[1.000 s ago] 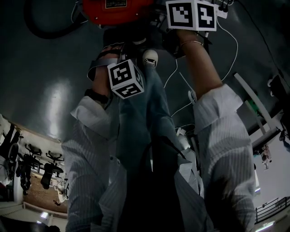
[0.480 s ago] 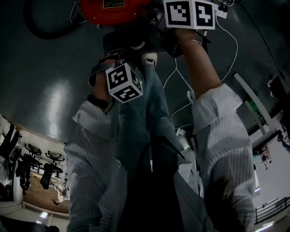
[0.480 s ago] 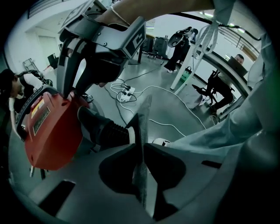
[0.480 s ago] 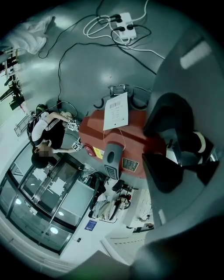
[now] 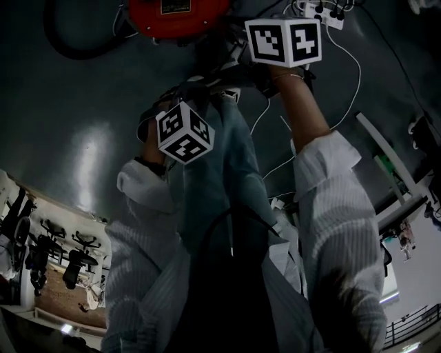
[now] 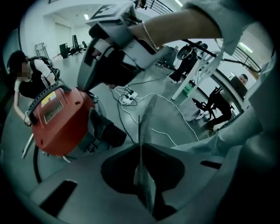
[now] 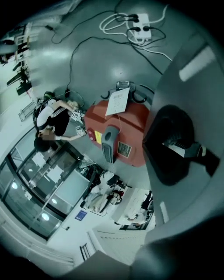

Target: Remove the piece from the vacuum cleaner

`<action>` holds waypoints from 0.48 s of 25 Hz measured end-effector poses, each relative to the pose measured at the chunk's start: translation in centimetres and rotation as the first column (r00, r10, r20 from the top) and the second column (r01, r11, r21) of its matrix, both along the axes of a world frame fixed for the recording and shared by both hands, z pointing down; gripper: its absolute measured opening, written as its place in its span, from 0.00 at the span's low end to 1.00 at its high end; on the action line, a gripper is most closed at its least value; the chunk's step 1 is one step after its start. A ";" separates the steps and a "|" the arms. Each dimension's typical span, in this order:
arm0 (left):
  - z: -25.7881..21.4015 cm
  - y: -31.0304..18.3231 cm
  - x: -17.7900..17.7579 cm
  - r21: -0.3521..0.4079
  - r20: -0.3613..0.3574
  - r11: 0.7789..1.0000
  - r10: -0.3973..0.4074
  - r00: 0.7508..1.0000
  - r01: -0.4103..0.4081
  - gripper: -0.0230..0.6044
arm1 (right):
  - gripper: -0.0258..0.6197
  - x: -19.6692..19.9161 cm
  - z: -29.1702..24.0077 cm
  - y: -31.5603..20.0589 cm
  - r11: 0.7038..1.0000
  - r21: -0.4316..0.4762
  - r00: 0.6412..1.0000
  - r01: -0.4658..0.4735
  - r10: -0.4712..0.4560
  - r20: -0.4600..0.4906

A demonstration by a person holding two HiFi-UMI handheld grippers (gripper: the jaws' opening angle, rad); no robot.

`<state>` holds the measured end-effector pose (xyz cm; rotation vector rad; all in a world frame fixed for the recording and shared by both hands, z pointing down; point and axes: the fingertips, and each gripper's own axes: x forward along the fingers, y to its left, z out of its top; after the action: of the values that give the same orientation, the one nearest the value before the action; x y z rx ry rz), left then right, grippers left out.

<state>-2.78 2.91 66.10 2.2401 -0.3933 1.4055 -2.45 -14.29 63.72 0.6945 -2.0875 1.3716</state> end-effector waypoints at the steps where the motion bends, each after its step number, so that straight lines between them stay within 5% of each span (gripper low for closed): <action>1: -1.5 -0.6 0.0 0.014 0.001 1.000 -0.009 1.000 0.009 0.08 | 0.04 0.1 -1.8 0.5 0.998 0.054 1.000 0.029 -0.029 0.000; 8: -18.6 -1.9 0.9 0.141 -0.015 0.990 0.002 1.000 0.000 0.08 | 0.04 4.2 -22.7 5.4 0.920 0.392 0.999 -0.020 0.006 0.038; 12: -29.1 -4.2 0.6 0.282 0.009 0.958 -0.054 0.999 0.049 0.08 | 0.04 6.9 -36.1 5.7 0.813 0.574 0.995 -0.095 0.085 0.044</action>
<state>-2.22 -1.31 37.00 2.4215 -0.6914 1.4165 4.40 -8.57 27.60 1.0336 -2.5336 0.7641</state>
